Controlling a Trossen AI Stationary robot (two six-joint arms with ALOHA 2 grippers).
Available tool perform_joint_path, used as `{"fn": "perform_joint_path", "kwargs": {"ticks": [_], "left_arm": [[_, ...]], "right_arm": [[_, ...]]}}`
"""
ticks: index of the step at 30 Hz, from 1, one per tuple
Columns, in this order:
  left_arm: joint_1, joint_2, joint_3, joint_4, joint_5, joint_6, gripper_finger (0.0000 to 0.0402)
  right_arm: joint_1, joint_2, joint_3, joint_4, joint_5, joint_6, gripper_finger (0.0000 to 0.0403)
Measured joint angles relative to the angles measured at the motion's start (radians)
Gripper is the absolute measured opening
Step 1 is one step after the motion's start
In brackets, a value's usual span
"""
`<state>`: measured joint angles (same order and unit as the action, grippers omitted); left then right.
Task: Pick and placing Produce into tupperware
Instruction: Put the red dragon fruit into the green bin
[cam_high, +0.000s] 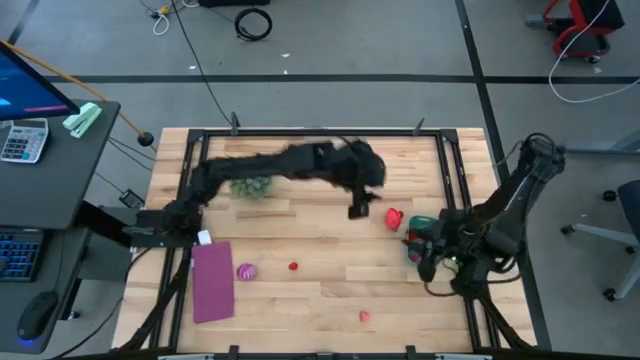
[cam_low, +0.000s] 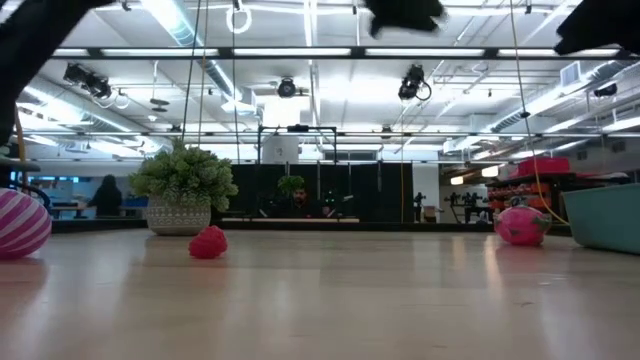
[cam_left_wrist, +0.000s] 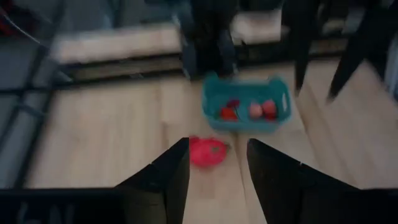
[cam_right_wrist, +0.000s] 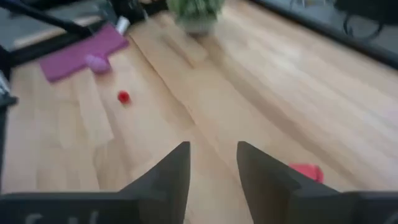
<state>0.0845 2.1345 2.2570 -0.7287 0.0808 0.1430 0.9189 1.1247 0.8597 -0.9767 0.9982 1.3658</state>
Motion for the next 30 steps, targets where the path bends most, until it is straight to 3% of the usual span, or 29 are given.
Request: {"fn": "perform_joint_path", "kwargs": {"ticks": [6, 13, 22, 27, 30], "left_arm": [[0.06, -0.229, 0.002, -0.09, -0.036, 0.0, 0.0163], [0.112, -0.412, 0.002, -0.123, -0.046, 0.007, 0.0161], [0.127, -0.468, 0.0, -0.224, -0.051, 0.061, 0.016], [0.127, -0.466, 0.0, -0.284, -0.052, 0.092, 0.0156], [0.126, -0.466, 0.0, -0.293, -0.051, 0.1, 0.0158]], "right_arm": [[-0.154, 0.047, 0.0, 0.056, -0.12, -0.018, 0.0193], [-0.426, 0.023, 0.0, 0.059, -0.426, 0.021, 0.0261], [-0.77, 0.082, 0.0, 0.167, -0.736, -0.273, 0.0299], [-0.89, 0.17, 0.0, 0.17, -0.944, -0.337, 0.0302], [-0.931, 0.229, 0.0, 0.16, -1.014, -0.375, 0.0301]]}}
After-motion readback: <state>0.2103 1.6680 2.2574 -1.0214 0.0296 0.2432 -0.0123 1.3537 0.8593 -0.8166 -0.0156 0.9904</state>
